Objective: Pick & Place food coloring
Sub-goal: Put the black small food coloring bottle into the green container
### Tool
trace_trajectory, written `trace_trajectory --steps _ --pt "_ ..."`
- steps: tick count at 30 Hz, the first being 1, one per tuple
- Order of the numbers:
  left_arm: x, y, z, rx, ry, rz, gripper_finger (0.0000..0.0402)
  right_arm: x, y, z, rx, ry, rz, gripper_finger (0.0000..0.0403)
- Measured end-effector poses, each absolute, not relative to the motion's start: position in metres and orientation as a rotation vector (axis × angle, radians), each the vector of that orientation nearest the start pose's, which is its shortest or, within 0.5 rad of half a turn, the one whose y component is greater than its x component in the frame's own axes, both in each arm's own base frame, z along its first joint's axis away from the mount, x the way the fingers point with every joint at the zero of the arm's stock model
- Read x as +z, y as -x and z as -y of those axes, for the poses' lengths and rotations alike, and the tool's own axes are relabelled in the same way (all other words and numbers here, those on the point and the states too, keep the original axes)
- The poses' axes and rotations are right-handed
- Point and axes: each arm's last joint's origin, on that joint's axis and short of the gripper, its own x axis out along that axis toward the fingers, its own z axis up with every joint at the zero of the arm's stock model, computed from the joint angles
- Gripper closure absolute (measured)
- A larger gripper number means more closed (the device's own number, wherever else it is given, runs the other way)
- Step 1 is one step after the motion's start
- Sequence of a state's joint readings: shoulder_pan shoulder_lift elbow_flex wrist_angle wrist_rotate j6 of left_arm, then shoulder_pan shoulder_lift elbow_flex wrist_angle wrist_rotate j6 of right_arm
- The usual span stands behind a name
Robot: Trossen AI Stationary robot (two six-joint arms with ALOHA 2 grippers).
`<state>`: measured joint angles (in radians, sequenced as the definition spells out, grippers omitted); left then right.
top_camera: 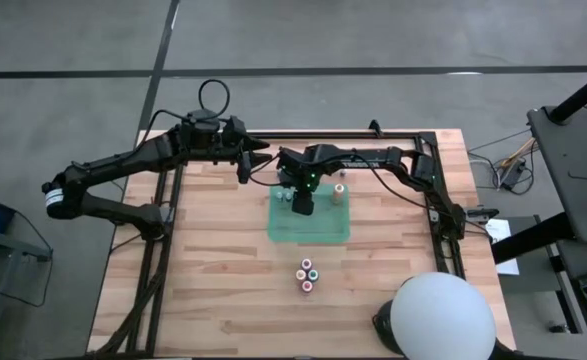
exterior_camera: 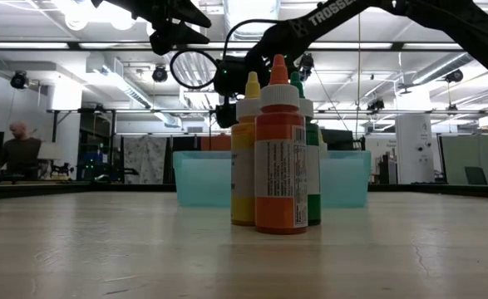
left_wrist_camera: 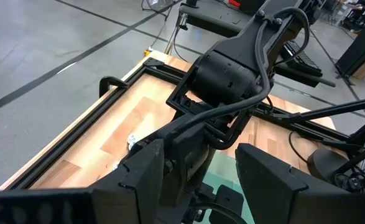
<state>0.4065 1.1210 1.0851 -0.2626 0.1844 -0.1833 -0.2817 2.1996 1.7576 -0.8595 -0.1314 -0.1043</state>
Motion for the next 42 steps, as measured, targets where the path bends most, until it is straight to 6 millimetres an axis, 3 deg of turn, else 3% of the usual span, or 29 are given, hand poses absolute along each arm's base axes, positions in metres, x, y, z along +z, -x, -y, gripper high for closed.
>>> trace_trajectory --steps 8,22,31,42 --pt "0.364 -0.226 -0.092 0.246 0.268 -0.266 0.0229 0.189 -0.432 0.121 -0.062 -0.178 -1.279 0.0266" --pt "0.365 -0.215 -0.094 0.361 0.243 -0.287 0.0229 0.264 -0.429 0.126 -0.058 -0.132 -1.194 0.0269" --pt "0.347 -0.185 -0.093 0.450 0.242 -0.301 0.0229 0.308 -0.386 0.135 -0.121 -0.152 -1.110 0.0283" --pt "0.301 -0.179 -0.110 0.538 0.199 -0.329 0.0229 0.381 -0.304 0.122 -0.246 -0.224 -0.841 0.0273"
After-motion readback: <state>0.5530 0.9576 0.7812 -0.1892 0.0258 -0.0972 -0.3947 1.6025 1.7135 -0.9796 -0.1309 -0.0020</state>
